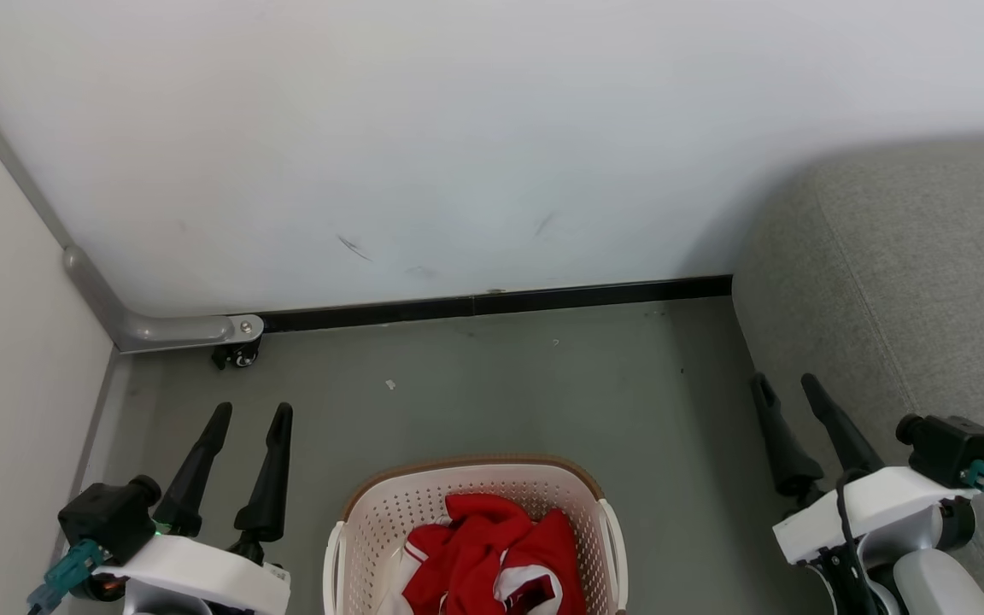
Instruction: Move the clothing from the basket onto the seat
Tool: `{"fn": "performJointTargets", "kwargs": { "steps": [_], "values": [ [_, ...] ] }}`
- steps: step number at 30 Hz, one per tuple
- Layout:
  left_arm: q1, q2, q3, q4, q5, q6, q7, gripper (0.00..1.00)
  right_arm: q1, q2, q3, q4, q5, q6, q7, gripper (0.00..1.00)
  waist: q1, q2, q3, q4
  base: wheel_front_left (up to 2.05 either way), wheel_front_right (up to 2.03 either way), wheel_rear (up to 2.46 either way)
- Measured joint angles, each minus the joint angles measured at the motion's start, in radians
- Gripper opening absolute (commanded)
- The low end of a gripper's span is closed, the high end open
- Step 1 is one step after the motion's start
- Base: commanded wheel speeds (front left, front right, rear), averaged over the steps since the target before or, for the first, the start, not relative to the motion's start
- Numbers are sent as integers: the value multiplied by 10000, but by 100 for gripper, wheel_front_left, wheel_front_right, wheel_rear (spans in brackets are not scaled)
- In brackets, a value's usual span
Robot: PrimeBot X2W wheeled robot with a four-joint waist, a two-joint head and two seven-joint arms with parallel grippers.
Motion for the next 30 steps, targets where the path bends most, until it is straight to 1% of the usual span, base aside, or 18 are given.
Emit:
{"fn": "performJointTargets", "kwargs": {
  "steps": [14,30],
  "values": [
    [-235,29,-194,-299,1693,-10,-535,100,-183,-8,297,-209,-1973,2,-520,100,-1,0,118,55,0,0,0],
    [-235,31,-303,-293,1728,-10,-535,100,-336,2,316,-255,-2034,2,-525,100,-2,1,212,38,0,0,0]
  ]
}}
